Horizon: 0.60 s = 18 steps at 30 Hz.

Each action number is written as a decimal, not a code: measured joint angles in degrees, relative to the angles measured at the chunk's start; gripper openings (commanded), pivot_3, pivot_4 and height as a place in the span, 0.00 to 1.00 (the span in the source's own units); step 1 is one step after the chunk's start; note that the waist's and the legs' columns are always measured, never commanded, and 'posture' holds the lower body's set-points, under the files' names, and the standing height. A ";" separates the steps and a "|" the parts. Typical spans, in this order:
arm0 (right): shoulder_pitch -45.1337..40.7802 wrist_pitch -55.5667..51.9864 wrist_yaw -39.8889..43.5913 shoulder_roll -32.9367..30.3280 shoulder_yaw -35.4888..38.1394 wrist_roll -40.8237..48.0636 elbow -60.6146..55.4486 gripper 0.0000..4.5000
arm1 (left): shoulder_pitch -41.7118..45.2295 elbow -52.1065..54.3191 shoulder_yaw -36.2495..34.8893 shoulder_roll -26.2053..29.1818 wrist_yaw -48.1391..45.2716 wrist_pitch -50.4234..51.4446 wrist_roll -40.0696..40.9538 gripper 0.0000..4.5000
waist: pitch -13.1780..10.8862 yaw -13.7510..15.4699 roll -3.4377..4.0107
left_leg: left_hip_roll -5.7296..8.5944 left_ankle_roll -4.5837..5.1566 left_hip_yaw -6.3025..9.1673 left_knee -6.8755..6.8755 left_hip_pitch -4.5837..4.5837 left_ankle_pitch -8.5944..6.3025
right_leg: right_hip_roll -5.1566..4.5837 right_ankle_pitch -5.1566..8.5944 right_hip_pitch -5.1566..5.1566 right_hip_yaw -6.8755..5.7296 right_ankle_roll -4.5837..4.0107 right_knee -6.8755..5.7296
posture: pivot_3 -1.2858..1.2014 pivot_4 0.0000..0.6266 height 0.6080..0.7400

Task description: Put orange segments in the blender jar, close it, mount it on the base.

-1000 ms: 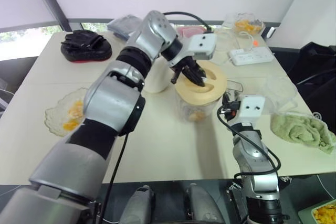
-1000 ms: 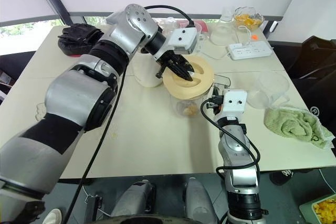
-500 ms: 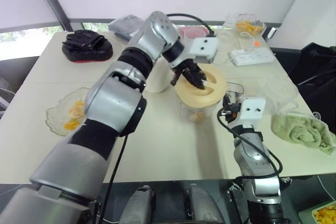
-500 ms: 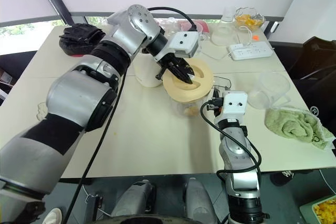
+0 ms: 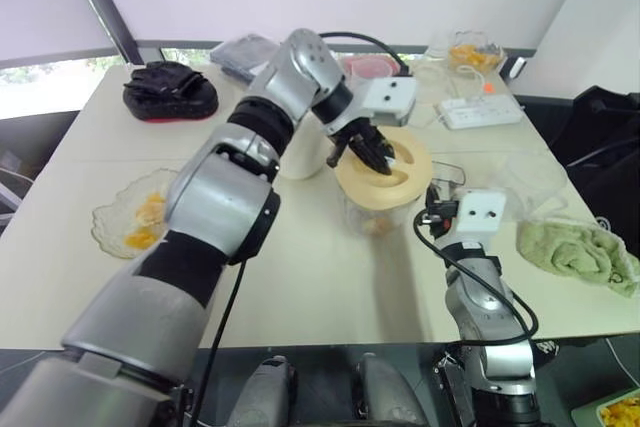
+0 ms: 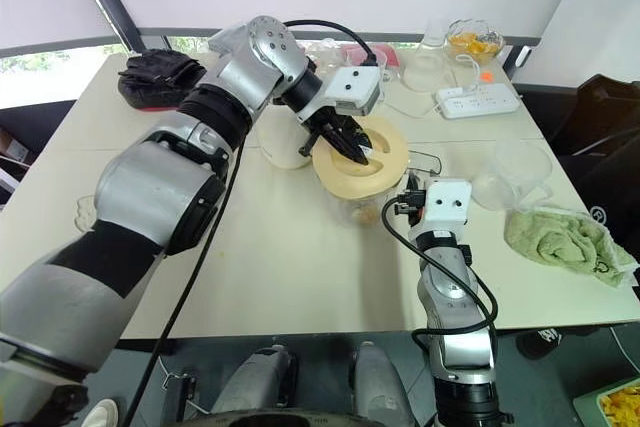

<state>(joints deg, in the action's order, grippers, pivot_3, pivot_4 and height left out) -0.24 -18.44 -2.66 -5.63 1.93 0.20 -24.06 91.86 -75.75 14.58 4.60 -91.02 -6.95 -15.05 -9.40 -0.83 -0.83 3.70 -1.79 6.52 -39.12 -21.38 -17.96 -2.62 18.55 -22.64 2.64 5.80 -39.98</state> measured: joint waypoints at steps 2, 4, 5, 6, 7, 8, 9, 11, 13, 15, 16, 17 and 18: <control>-0.03 -0.24 0.00 -0.09 0.03 -0.02 0.00 0.22 | -0.42 0.48 0.00 -0.10 0.24 1.22 0.00 0.06 | 0.09 -0.01 0.01 | 0.01 0.02 0.02 0.00 0.00 -0.01 | 0.00 0.01 0.02 0.00 0.01 0.02 | 0.52 0.24 1.00; 0.07 -0.78 0.00 -0.12 0.21 -0.01 -0.02 0.22 | -0.91 0.58 0.00 -0.36 1.69 2.23 0.00 0.06 | 0.36 0.03 0.08 | 0.01 0.05 0.05 0.00 0.01 -0.03 | -0.01 0.01 0.04 0.00 0.02 0.04 | 0.52 0.24 1.00; 0.20 -1.11 -0.02 -0.12 0.38 -0.01 -0.05 0.22 | -1.08 0.60 0.00 -0.63 2.94 3.33 0.00 0.06 | 0.54 0.09 0.11 | 0.02 0.07 0.07 0.00 0.04 -0.04 | -0.02 0.02 0.12 -0.01 0.04 0.08 | 0.52 0.24 1.00; 0.36 -1.31 -0.08 -0.12 0.52 -0.01 -0.06 0.22 | -1.18 0.60 0.00 -0.91 3.62 4.15 0.00 0.06 | 0.69 0.16 0.11 | 0.04 0.08 0.10 0.00 0.07 -0.04 | -0.04 0.03 0.18 -0.03 0.06 0.11 | 0.52 0.24 1.00; 0.52 -1.50 -0.21 -0.12 0.61 -0.01 -0.09 0.22 | -1.31 0.60 0.00 -1.18 4.32 5.04 0.00 0.06 | 0.82 0.22 0.13 | 0.08 0.08 0.12 0.00 0.11 -0.05 | -0.06 0.05 0.25 -0.03 0.09 0.13 | 0.52 0.24 1.00; 0.57 -1.70 -0.32 -0.12 0.63 -0.01 -0.09 0.22 | -1.40 0.60 0.00 -1.33 4.76 5.54 0.00 0.06 | 0.91 0.23 0.14 | 0.12 0.08 0.13 0.00 0.15 -0.05 | -0.09 0.07 0.31 -0.03 0.12 0.14 | 0.52 0.24 1.00; 0.62 -1.90 -0.37 -0.11 0.64 -0.01 -0.09 0.22 | -1.52 0.61 -0.01 -1.44 5.10 5.85 0.00 0.06 | 1.04 0.24 0.17 | 0.16 0.09 0.13 0.00 0.19 -0.05 | -0.12 0.08 0.37 -0.03 0.14 0.17 | 0.52 0.24 1.00; 0.78 -2.24 -0.58 -0.10 0.82 -0.01 -0.09 0.22 | -1.57 0.61 -0.01 -1.98 6.63 7.62 0.01 0.06 | 1.25 0.33 0.15 | 0.25 0.11 0.19 -0.01 0.22 -0.06 | -0.18 0.13 0.44 -0.04 0.22 0.17 | 0.52 0.24 1.00; 0.81 -2.48 -0.83 -0.07 0.86 0.00 -0.09 0.22 | -1.52 0.62 -0.02 -2.32 7.48 9.26 0.05 0.06 | 1.40 0.34 0.17 | 0.32 0.14 0.21 -0.01 0.23 -0.08 | -0.23 0.16 0.46 -0.04 0.27 0.17 | 0.52 0.24 1.00; 0.76 -2.57 -0.95 -0.07 0.86 0.00 -0.09 0.22 | -1.47 0.67 -0.08 -2.41 7.56 10.27 0.11 0.06 | 1.50 0.32 0.23 | 0.37 0.19 0.21 -0.01 0.23 -0.11 | -0.28 0.20 0.46 -0.04 0.33 0.17 | 0.52 0.24 1.00; 0.70 -2.59 -0.96 -0.08 0.87 0.00 -0.09 0.22 | -1.47 0.69 -0.17 -2.41 7.62 10.49 0.16 0.06 | 1.50 0.31 0.23 | 0.37 0.19 0.21 -0.01 0.23 -0.11 | -0.29 0.21 0.46 -0.03 0.34 0.17 | 0.52 0.24 1.00; 0.62 -2.63 -0.97 -0.08 0.89 0.00 -0.08 0.22 | -1.47 0.70 -0.20 -2.41 7.71 10.60 0.20 0.06 | 1.50 0.32 0.23 | 0.38 0.20 0.21 -0.01 0.23 -0.11 | -0.29 0.21 0.46 -0.03 0.35 0.17 | 0.52 0.24 1.00; 0.53 -2.69 -0.97 -0.08 0.90 0.00 -0.04 0.22 | -1.45 0.70 -0.23 -2.41 7.79 10.81 0.24 0.06 | 1.50 0.32 0.24 | 0.38 0.20 0.21 -0.01 0.23 -0.12 | -0.30 0.21 0.46 -0.03 0.35 0.17 | 0.52 0.24 1.00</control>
<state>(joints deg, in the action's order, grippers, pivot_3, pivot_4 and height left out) 0.29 -21.13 -3.64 -5.72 2.84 0.21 -24.10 90.41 -75.04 14.36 2.19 -83.23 3.86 -14.81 -7.90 -0.52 -0.60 4.08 -1.58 6.73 -39.14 -21.15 -18.08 -2.92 18.77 -22.18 2.61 6.15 -39.81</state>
